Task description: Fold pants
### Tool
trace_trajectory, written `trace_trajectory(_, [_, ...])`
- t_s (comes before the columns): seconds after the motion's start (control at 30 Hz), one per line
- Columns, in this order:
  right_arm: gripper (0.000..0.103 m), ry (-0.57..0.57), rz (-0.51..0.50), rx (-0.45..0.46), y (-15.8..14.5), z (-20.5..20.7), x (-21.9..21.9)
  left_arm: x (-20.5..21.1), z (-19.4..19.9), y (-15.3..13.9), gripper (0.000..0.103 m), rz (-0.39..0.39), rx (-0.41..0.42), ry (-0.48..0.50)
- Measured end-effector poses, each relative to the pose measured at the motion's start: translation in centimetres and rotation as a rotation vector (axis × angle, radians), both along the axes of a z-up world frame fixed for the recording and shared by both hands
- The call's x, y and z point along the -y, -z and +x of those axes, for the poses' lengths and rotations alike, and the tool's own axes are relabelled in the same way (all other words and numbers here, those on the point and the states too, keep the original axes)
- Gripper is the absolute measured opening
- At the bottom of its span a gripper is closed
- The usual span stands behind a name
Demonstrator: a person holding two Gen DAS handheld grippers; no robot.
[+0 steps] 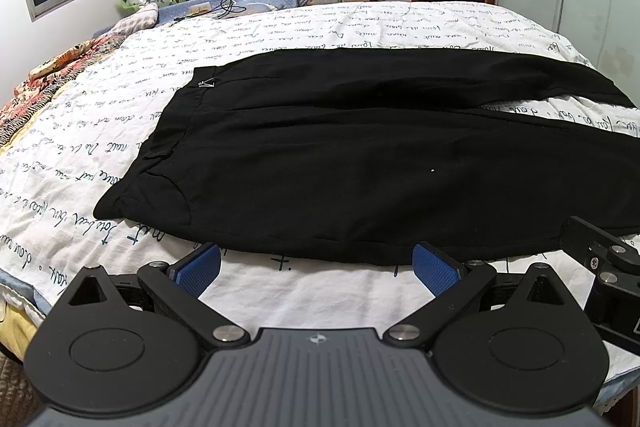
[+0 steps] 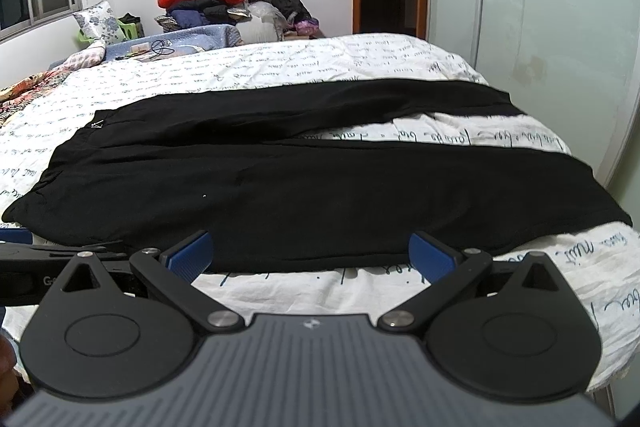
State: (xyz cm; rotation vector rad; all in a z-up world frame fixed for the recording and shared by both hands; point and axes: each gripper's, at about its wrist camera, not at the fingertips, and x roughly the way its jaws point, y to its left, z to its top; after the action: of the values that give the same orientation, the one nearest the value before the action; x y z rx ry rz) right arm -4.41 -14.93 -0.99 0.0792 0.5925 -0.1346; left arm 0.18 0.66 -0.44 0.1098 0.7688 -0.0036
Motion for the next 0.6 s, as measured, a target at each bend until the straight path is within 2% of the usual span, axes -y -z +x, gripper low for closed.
trace_trajectory(0.6, [0.103, 0.009, -0.010, -0.001, -0.30, -0.15, 0.15, 0.29, 0.04, 0.02, 0.103, -0.003, -0.002, -0.005])
